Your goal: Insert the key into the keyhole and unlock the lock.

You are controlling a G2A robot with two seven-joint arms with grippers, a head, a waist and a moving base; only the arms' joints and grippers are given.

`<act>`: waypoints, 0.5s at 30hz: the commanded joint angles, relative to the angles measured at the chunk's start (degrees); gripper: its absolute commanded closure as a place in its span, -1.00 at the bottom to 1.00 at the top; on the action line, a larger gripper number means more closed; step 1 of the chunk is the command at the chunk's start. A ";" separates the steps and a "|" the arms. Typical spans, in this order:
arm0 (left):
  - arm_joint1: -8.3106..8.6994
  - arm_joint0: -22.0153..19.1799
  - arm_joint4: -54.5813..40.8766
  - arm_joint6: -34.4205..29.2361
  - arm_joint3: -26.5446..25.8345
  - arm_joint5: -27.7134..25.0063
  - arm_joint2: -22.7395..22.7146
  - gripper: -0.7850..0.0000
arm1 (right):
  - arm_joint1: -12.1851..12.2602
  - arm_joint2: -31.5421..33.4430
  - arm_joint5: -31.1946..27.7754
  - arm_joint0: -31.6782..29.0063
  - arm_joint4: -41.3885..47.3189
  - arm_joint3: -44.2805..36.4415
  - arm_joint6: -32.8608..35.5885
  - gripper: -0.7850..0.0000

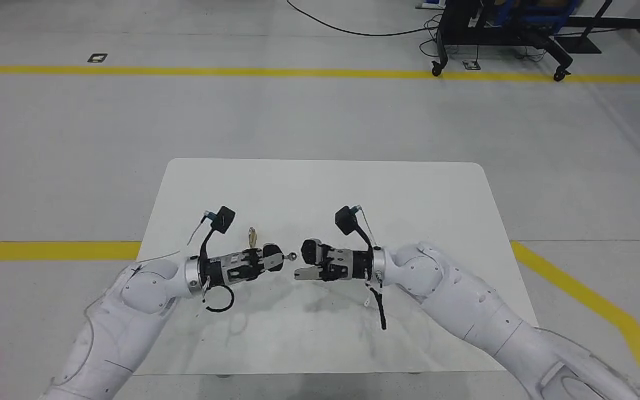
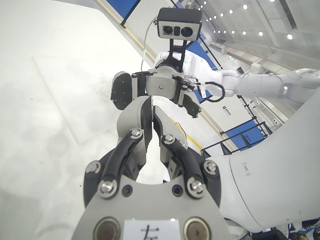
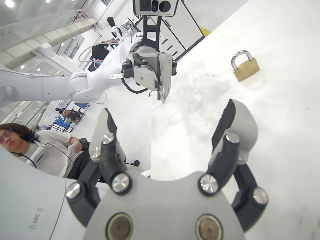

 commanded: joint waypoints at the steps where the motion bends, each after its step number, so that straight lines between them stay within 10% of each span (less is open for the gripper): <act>1: -0.02 -0.09 0.11 0.00 0.13 0.10 0.18 1.00 | 0.17 0.58 0.23 -0.55 0.32 -0.80 0.59 0.11; 15: 0.08 -0.97 0.48 -1.62 0.34 -0.23 1.08 1.00 | -0.59 1.66 1.68 -1.20 -0.09 -0.99 2.07 0.55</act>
